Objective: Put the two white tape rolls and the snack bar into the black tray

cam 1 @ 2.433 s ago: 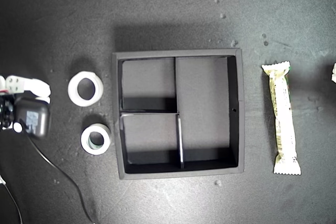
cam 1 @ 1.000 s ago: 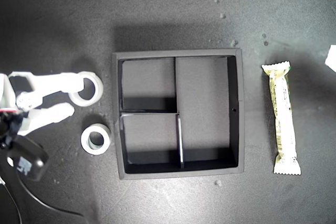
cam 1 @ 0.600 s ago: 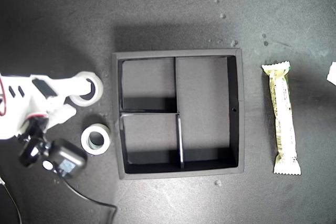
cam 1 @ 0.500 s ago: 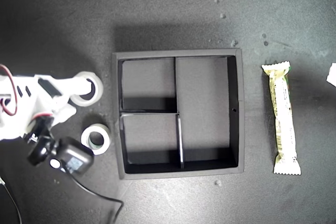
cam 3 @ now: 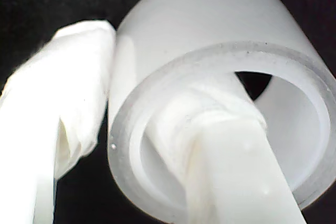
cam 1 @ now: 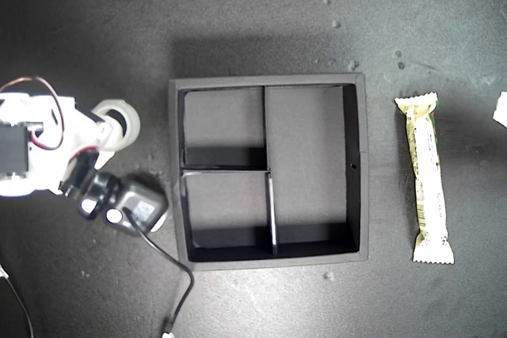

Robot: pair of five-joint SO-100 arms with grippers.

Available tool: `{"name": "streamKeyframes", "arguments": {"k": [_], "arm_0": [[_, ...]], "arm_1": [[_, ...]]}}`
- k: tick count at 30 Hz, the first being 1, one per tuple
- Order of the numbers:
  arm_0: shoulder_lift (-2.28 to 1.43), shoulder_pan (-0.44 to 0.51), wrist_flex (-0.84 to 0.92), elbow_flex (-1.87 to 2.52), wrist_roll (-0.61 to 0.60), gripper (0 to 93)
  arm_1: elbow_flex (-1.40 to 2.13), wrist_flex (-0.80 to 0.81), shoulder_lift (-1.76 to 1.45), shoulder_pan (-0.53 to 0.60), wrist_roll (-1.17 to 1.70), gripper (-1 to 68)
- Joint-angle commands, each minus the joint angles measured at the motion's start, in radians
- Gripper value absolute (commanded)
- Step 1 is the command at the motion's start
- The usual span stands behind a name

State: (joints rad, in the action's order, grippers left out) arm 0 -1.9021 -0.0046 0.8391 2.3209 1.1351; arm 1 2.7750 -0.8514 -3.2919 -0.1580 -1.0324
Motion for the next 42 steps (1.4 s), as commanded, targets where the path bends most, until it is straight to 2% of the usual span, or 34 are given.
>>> {"name": "streamKeyframes", "arguments": {"k": [1, 5, 11, 16, 21, 26, 31, 36, 42], "arm_0": [[-0.074, -0.009, 0.003, -0.032, 0.0, 0.0], [-0.14, -0.003, 0.025, -0.029, -0.015, 0.0], [-0.189, 0.006, 0.069, -0.038, -0.032, 0.0], [-0.233, 0.015, 0.097, -0.037, -0.018, 0.0], [-0.31, 0.017, 0.15, -0.052, -0.015, 0.0], [-0.382, 0.012, 0.241, -0.115, -0.026, 0.0], [-0.382, 0.009, 0.322, -0.215, -0.043, 0.0], [-0.307, 0.014, 0.373, -0.359, -0.063, 0.0], [-0.117, 0.023, 0.416, -0.615, -0.114, 0.0]], "arm_1": [[-0.107, 0.0, 0.086, 0.02, 0.078, -0.3], [-0.268, 0.005, 0.314, 0.094, 0.232, -0.3], [-0.578, -0.1, 0.703, 0.221, 0.486, -0.3], [-0.675, -0.146, 0.881, 0.249, 0.601, -0.3], [-0.79, -0.215, 1.146, 0.325, 0.692, 0.0], [-0.948, -0.29, 1.465, 0.35, 0.703, 14.7], [-0.969, -0.302, 1.54, 0.367, 0.712, 22.1], [-0.891, -0.298, 1.542, 0.38, 0.687, 21.8], [-0.759, -0.164, 1.542, 0.399, 0.647, 20.0]]}}
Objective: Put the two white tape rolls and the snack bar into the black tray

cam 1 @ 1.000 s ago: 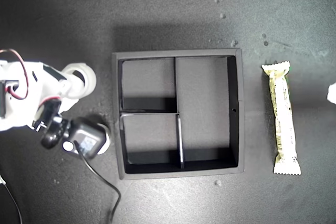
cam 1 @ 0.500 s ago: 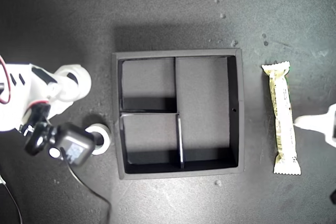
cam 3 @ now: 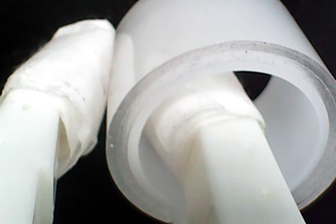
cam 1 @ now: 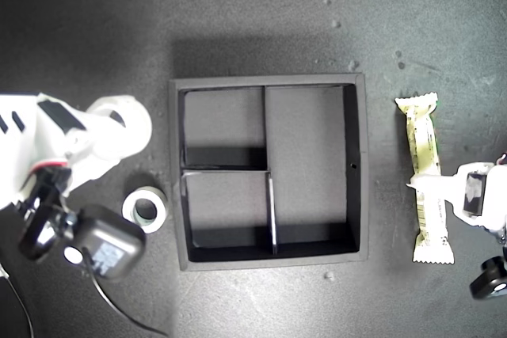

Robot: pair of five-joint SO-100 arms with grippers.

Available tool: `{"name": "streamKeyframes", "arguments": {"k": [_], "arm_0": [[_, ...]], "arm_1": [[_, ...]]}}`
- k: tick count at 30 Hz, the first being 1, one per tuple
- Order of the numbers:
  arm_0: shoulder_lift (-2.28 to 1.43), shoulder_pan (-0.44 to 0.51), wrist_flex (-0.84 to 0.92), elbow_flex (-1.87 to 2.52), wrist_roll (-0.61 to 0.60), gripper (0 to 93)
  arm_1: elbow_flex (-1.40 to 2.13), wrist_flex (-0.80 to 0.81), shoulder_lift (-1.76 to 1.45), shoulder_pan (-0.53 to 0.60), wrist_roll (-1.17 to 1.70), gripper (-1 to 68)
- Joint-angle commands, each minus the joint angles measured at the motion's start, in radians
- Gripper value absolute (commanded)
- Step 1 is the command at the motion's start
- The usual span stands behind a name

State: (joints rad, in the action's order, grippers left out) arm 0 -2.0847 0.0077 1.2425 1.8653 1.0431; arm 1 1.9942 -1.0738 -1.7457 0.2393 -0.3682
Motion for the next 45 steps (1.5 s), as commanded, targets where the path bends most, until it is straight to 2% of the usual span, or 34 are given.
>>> {"name": "streamKeyframes", "arguments": {"k": [1, 5, 12, 17, 21, 28, 31, 34, 39, 45], "arm_0": [[0.11, 0.012, 0.025, -0.212, -0.031, 0.0], [0.307, 0.014, 0.103, -0.43, -0.057, 0.0], [0.491, -0.012, 0.161, -0.598, -0.057, 0.0], [0.557, -0.018, 0.215, -0.661, -0.041, 0.0], [0.574, -0.014, 0.23, -0.684, -0.043, 0.0], [0.563, -0.014, 0.247, -0.686, -0.048, 0.0], [0.56, -0.012, 0.247, -0.69, -0.048, 0.0], [0.566, -0.011, 0.247, -0.701, -0.048, 0.0], [0.626, -0.017, 0.247, -0.753, -0.052, 0.0], [0.752, -0.003, 0.247, -0.864, -0.048, 0.0]], "arm_1": [[0.044, 0.089, -0.005, 0.002, -0.02, 19.8], [0.104, 0.196, 0.002, 0.005, -0.025, 19.5], [0.075, 0.276, 0.143, 0.002, -0.031, 18.4], [0.049, 0.29, 0.19, 0.0, -0.037, 11.9], [-0.002, 0.224, 0.19, 0.003, -0.032, 8.2], [-0.313, -0.071, 0.189, 0.028, 0.048, 5.0], [-0.46, -0.133, 0.19, 0.031, 0.109, 4.6], [-0.569, -0.135, 0.192, 0.031, 0.16, 4.5], [-0.69, -0.037, 0.244, 0.025, 0.219, 3.7], [-0.992, -0.054, 0.515, 0.029, 0.241, 3.7]]}}
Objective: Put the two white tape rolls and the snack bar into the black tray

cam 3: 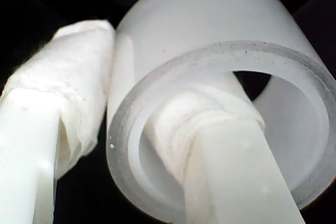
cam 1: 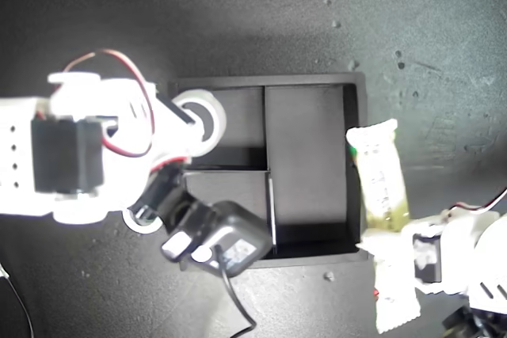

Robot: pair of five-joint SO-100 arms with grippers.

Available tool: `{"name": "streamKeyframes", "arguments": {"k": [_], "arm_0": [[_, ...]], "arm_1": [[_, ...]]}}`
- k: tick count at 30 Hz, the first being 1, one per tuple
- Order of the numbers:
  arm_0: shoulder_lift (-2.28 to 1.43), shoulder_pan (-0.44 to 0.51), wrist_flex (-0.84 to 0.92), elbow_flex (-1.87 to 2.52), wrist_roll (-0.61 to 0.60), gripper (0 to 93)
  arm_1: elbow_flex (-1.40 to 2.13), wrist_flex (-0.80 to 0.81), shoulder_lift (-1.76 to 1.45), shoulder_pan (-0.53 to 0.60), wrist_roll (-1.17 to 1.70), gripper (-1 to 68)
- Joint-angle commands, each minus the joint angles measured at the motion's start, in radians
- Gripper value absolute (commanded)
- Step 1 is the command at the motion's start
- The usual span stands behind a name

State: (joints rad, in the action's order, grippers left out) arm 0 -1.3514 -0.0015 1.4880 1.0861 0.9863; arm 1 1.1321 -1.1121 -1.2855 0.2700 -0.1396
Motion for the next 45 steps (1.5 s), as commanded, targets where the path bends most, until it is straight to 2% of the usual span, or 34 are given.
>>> {"name": "streamKeyframes", "arguments": {"k": [1, 11, 17, 18, 21, 24, 31, 34, 35, 38, 41, 45], "arm_0": [[0.034, 0.009, 0.002, -0.094, 0.011, 0.0], [0.066, 0.028, 0.011, -0.097, 0.031, 0.0], [0.091, 0.037, 0.011, -0.101, 0.044, 0.6], [0.092, 0.038, 0.011, -0.101, 0.046, 2.8], [0.087, 0.041, 0.02, -0.103, 0.055, 11.8], [0.077, 0.048, 0.04, -0.11, 0.058, 16.5], [0.04, 0.055, 0.112, -0.138, 0.061, 18.9], [-0.015, 0.074, 0.204, -0.183, 0.086, 18.7], [-0.038, 0.086, 0.249, -0.204, 0.101, 18.6], [-0.135, 0.155, 0.333, -0.192, 0.176, 18.1], [-0.278, 0.256, 0.298, 0.008, 0.276, 18.1], [-0.457, 0.368, 0.077, 0.382, 0.399, 18.1]], "arm_1": [[-0.187, -0.037, 0.103, -0.003, 0.012, 3.7], [-0.264, -0.083, 0.179, -0.009, -0.003, 3.4], [-0.253, -0.071, 0.184, -0.011, -0.011, 6.4], [-0.252, -0.071, 0.184, -0.011, -0.012, 9.1], [-0.25, -0.094, 0.184, -0.012, -0.018, 24.0], [-0.253, -0.129, 0.184, -0.014, -0.018, 28.2], [-0.282, -0.229, 0.184, -0.021, -0.014, 25.8], [-0.325, -0.364, 0.179, -0.037, -0.014, 22.1], [-0.325, -0.403, 0.173, -0.051, -0.015, 19.1], [-0.36, -0.532, 0.17, -0.106, -0.044, 15.1], [-0.491, -0.664, 0.17, -0.135, -0.092, 13.1], [-0.607, -0.689, 0.052, -0.104, -0.143, 11.8]]}}
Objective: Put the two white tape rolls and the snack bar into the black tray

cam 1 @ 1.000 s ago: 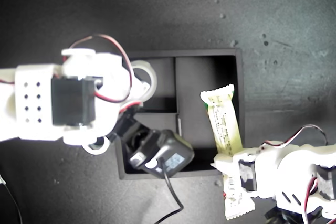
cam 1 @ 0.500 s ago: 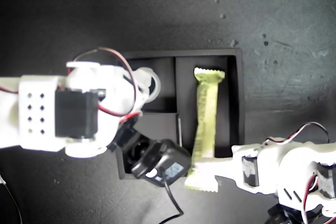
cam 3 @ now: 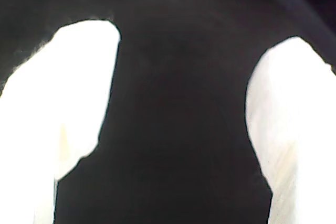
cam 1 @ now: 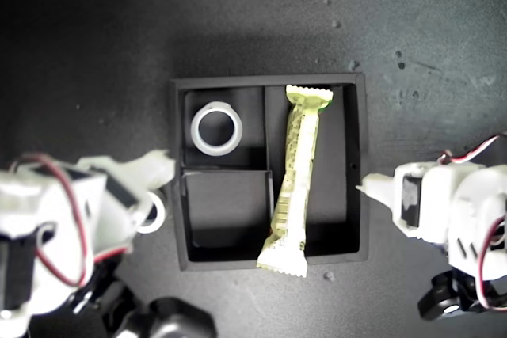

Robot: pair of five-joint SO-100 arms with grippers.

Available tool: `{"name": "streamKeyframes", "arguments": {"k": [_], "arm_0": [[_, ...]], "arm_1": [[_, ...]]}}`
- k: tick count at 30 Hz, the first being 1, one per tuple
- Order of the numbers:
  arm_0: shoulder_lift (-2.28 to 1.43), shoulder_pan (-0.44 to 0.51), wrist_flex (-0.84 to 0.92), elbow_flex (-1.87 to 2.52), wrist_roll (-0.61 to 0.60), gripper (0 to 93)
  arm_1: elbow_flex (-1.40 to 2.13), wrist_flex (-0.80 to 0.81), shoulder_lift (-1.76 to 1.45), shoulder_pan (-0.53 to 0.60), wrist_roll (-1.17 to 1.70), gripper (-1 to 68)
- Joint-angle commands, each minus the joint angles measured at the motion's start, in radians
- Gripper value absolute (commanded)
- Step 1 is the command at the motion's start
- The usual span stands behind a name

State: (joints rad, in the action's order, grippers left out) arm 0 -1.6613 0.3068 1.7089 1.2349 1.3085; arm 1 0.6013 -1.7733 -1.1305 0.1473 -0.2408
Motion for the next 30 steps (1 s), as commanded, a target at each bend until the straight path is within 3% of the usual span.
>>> {"name": "streamKeyframes", "arguments": {"k": [1, 6, 11, 15, 30], "arm_0": [[-0.189, 0.077, -0.221, 0.331, 0.101, 18.0], [-0.281, 0.126, -0.526, 0.657, 0.161, 17.7], [-0.227, 0.149, -0.635, 0.704, 0.178, 17.5], [-0.169, 0.16, -0.752, 0.752, 0.195, 17.7], [-0.077, 0.175, -0.836, 0.782, 0.245, 17.5]], "arm_1": [[-0.077, -0.028, -0.146, 0.025, -0.064, 11.6], [0.104, -0.028, -0.356, 0.009, -0.213, 9.2], [0.232, -0.028, -0.442, 0.0, -0.324, 7.5], [0.316, -0.028, -0.477, 0.008, -0.393, 1.1], [0.431, -0.026, -0.578, 0.017, -0.48, 0.0]]}}
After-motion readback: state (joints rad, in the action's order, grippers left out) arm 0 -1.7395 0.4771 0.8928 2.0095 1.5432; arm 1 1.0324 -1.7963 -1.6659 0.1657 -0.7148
